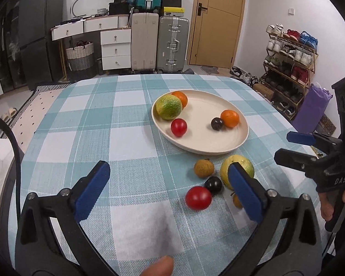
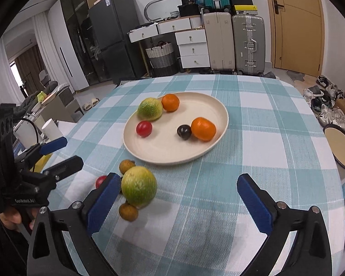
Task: Organize fruits
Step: 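Move both grippers back toward the loose fruit beside the plate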
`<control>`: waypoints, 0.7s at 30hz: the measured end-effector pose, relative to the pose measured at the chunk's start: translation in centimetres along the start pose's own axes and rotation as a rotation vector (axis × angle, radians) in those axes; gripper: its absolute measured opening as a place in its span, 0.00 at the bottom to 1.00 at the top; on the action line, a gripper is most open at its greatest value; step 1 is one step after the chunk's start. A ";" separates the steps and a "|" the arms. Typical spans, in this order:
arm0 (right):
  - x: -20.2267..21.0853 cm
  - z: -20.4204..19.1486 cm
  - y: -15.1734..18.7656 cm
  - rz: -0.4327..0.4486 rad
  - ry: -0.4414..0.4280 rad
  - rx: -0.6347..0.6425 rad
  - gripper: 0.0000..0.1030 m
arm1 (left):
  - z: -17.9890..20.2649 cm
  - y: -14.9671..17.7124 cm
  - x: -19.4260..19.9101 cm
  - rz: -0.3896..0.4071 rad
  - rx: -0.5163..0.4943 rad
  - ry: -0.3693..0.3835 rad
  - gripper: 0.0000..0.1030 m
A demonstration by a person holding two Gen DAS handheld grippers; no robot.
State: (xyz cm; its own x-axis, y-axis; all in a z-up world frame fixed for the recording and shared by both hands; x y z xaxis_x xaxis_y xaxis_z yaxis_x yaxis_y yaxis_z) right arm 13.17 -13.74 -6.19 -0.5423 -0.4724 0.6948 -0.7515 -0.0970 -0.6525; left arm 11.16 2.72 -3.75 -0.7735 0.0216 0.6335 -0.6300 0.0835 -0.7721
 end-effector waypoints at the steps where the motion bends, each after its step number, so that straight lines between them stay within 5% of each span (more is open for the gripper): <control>1: -0.1 0.0 0.2 -0.004 0.005 0.001 1.00 | -0.1 0.2 0.2 -0.001 -0.001 -0.004 0.99; 21: -1.7 -2.2 4.8 -0.119 -0.016 0.018 1.00 | 0.6 2.6 0.7 -0.035 -0.036 -0.007 0.99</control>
State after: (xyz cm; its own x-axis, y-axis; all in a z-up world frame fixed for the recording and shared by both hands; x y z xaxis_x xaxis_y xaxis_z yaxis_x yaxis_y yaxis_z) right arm 9.68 -11.49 -9.90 -0.4433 -0.4708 0.7628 -0.8032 -0.1691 -0.5712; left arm 8.96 2.34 -5.33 -0.7513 0.0109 0.6598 -0.6541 0.1196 -0.7469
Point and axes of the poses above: each gripper's, at about its wrist camera, not at the fingertips, and x roughly against the way its jaws point, z to its right, y to its underside, the point moved 6 cm from there along -x, roughly the way its jaws point, and after that the axes turned 11 degrees about -x, right-handed, at the moved point
